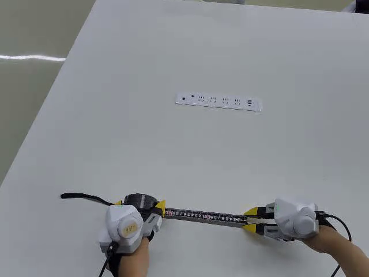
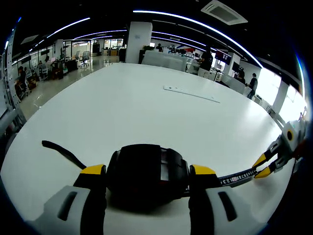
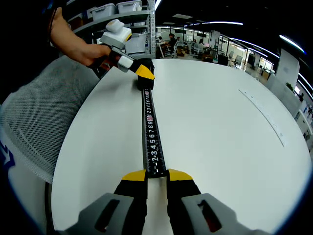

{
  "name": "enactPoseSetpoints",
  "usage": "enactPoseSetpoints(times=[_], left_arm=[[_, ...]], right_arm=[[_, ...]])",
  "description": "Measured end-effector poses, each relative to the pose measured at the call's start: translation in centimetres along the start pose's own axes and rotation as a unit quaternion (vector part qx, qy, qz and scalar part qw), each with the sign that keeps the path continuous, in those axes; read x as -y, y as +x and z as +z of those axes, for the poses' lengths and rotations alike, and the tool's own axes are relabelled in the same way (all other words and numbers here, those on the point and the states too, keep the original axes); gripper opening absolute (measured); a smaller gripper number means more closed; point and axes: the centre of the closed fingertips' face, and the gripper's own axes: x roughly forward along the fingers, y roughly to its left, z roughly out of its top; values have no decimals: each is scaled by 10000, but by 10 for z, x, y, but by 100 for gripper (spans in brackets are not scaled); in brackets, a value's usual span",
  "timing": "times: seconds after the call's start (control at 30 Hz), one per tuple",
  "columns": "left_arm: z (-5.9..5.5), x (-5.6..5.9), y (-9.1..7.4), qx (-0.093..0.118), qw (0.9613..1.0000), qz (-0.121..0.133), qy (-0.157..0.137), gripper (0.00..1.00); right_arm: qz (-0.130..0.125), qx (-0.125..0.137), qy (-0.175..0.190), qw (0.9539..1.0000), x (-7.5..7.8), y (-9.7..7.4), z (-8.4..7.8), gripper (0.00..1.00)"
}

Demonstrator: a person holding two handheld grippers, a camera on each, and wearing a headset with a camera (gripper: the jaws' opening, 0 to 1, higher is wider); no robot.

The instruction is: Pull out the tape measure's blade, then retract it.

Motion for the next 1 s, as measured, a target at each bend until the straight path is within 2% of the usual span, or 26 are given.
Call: enactPoseSetpoints(times=[1.0], left_arm=[[-1,0,0,-63,10000,-75,-8,65]], right_arm=[[51,63,-42,10000,0,3,7,12]])
